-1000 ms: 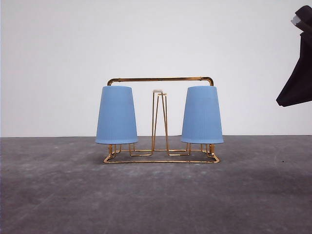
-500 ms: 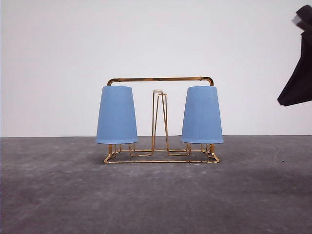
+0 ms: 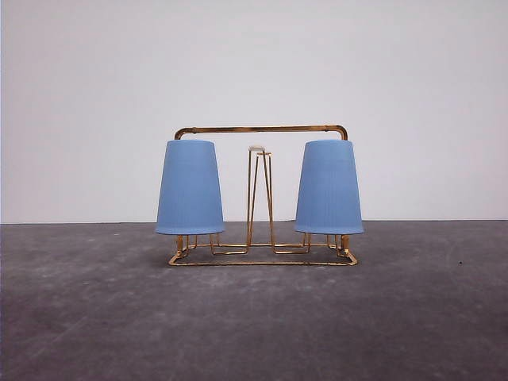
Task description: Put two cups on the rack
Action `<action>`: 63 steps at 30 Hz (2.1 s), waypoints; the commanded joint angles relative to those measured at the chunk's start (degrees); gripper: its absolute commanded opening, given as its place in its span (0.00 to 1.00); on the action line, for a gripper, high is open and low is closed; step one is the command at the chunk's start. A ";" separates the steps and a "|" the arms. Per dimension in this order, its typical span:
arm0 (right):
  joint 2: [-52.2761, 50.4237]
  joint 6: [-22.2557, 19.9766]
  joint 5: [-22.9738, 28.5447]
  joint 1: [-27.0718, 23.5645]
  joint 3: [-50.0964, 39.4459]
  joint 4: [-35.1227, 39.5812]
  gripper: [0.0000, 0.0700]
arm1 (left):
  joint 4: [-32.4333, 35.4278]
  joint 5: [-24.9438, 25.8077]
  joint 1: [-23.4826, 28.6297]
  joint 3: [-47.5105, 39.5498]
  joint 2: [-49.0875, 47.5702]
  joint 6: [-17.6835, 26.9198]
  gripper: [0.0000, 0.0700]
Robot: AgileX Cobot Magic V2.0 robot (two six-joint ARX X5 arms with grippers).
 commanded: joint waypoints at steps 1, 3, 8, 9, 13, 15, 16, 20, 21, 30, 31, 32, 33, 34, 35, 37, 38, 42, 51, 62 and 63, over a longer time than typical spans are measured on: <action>-1.73 -0.91 0.12 -1.05 -1.83 1.85 0.04 | 0.81 -0.04 0.04 -0.79 -0.07 0.57 0.00; -3.82 -0.89 0.16 -2.25 -3.86 2.83 0.04 | 0.81 -0.04 0.04 -0.79 -0.07 0.57 0.00; -5.52 -0.90 1.46 -2.81 -4.59 4.62 0.04 | 0.84 -0.04 0.05 -0.78 -0.07 0.57 0.00; -5.52 -0.87 1.63 -2.81 -4.59 4.42 0.04 | 0.83 -0.04 0.04 -0.78 -0.06 0.57 0.00; -5.52 -0.81 1.38 -2.75 -4.59 4.11 0.04 | 0.87 -0.04 0.04 -0.76 -0.04 0.57 0.00; -5.52 -0.81 1.39 -2.75 -4.59 4.09 0.04 | 0.83 -0.04 0.04 -0.76 -0.04 0.57 0.00; -5.52 -0.81 1.39 -2.75 -4.59 4.09 0.04 | 0.84 -0.04 0.04 -0.76 -0.04 0.57 0.00; -5.52 -0.81 1.38 -2.75 -4.59 4.09 0.04 | 0.86 -0.04 0.04 -0.76 -0.04 0.57 0.00; -5.52 -0.81 1.38 -2.75 -4.59 4.09 0.04 | 0.87 -0.04 0.04 -0.76 -0.04 0.57 0.00; -5.52 -0.81 1.38 -2.75 -4.59 4.09 0.04 | 0.84 -0.04 0.04 -0.76 -0.04 0.57 0.00; -5.52 -0.81 1.38 -2.75 -4.59 4.09 0.04 | 0.85 -0.04 0.04 -0.76 -0.04 0.57 0.00; -5.52 -0.81 1.38 -2.75 -4.59 4.09 0.04 | 0.85 -0.04 0.04 -0.76 -0.04 0.57 0.00; -5.52 -0.81 1.38 -2.75 -4.59 4.10 0.04 | 0.85 -0.04 0.04 -0.76 -0.04 0.57 0.00; -5.52 -0.81 1.38 -2.75 -4.59 4.11 0.04 | 0.85 -0.04 0.04 -0.76 -0.04 0.57 0.00; -5.52 -0.81 1.38 -2.75 -4.59 4.09 0.04 | 0.85 -0.04 0.04 -0.76 -0.04 0.57 0.00; -5.52 -0.81 1.38 -2.75 -4.59 4.09 0.04 | 0.85 -0.04 0.04 -0.76 -0.04 0.57 0.00; -5.52 -0.81 1.38 -2.75 -4.59 4.09 0.04 | 0.85 -0.04 0.04 -0.76 -0.04 0.57 0.00; -5.52 -0.81 1.38 -2.76 -4.59 4.09 0.04 | 0.85 -0.04 0.04 -0.76 -0.04 0.57 0.00; -5.52 -0.80 1.38 -2.76 -4.59 4.09 0.04 | 0.85 -0.04 0.04 -0.76 -0.04 0.57 0.00; -5.52 -0.81 1.38 -2.75 -4.59 4.09 0.04 | 0.85 -0.04 0.04 -0.76 -0.04 0.57 0.00; -5.52 -0.80 1.38 -2.76 -4.59 4.09 0.04 | 0.85 -0.04 0.04 -0.76 -0.04 0.57 0.00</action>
